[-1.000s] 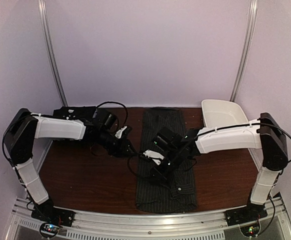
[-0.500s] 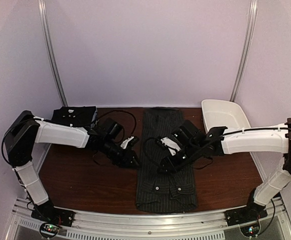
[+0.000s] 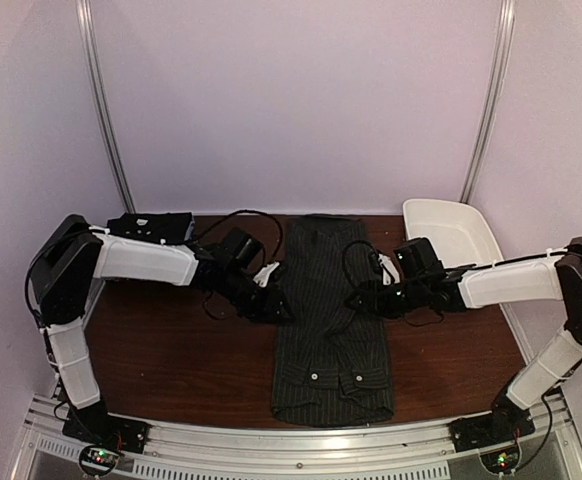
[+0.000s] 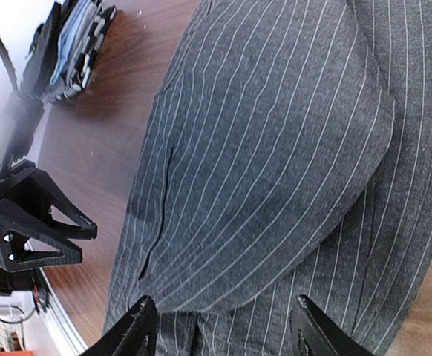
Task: Fold and stack the long sleeve shirts
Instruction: Fold the 1/3-folded shirt at the center of the board, then adjust the rectangle-folded shirt at the center of the board.
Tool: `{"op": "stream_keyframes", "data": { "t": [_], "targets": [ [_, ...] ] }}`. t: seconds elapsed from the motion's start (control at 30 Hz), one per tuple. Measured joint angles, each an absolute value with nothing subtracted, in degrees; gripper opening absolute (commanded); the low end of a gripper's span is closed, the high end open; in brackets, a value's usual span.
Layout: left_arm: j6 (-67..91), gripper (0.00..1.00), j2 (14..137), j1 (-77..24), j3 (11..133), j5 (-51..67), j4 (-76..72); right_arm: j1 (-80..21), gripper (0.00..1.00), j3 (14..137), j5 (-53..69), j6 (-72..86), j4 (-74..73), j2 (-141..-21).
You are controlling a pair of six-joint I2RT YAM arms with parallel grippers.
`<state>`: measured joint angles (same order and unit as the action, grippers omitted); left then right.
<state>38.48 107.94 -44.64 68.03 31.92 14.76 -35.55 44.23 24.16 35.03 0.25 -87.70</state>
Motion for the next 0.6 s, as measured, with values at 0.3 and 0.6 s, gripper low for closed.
{"op": "stream_keyframes", "data": {
  "t": [0.3, 0.6],
  "targets": [
    [37.4, 0.33, 116.8, -41.9, 79.1, 27.4, 15.3, -32.9, 0.57, 41.2, 27.9, 41.6, 12.7, -92.6],
    [37.1, 0.33, 122.0, -41.8, 82.3, 26.8, 16.8, -33.0, 0.57, 35.7, 29.5, 45.6, 19.1, -92.6]
  ]
}}
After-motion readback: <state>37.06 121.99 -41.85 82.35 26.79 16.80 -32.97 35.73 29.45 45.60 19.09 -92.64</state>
